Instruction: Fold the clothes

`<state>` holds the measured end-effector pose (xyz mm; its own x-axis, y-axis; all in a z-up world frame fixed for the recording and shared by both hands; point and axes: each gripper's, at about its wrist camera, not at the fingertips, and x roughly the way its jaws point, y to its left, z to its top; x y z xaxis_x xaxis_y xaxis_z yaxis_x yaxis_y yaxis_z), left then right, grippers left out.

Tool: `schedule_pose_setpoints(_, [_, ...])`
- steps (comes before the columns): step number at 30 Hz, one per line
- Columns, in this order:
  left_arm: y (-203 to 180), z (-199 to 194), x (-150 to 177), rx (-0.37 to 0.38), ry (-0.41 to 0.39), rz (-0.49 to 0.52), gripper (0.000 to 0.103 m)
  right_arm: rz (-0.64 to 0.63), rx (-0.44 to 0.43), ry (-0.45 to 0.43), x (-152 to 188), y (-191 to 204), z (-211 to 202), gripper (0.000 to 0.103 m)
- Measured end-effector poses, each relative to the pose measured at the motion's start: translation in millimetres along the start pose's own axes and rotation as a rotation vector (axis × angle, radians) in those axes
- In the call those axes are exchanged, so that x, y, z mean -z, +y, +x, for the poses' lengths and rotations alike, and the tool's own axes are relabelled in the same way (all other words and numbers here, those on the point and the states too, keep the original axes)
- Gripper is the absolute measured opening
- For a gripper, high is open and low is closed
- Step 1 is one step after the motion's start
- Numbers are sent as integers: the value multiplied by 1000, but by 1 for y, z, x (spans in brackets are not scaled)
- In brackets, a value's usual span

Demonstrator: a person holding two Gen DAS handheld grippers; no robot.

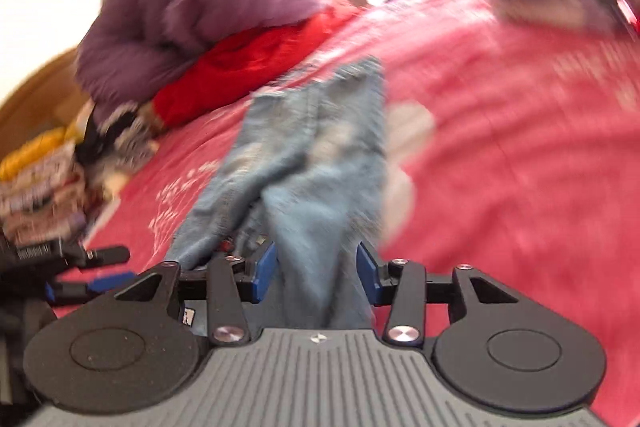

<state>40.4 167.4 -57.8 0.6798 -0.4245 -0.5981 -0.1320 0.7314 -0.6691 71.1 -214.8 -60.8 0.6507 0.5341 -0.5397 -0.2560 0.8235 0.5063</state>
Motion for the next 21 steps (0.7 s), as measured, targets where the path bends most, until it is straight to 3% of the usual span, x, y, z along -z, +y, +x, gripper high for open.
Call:
schedule_pose_setpoints(4, [8, 3, 1, 21, 23, -71, 60, 213, -54, 39, 17, -27, 1, 57])
schedule_pose_setpoints(5, [9, 3, 2, 25, 28, -77, 60, 234, -69, 41, 19, -28, 2, 64])
schedule_pose_setpoints(7, [12, 2, 4, 49, 38, -115, 60, 277, -98, 47, 23, -31, 4, 68])
schedule_pose_setpoints(10, [16, 0, 6, 83, 46, -162, 60, 341, -142, 54, 28, -34, 8, 68])
schedule_pose_setpoints(16, [8, 11, 12, 69, 101, -137, 58, 470, -230, 70, 39, -42, 14, 68])
schedule_pose_setpoints(21, [11, 12, 13, 72, 107, -160, 47, 549, -249, 58, 45, -50, 14, 58])
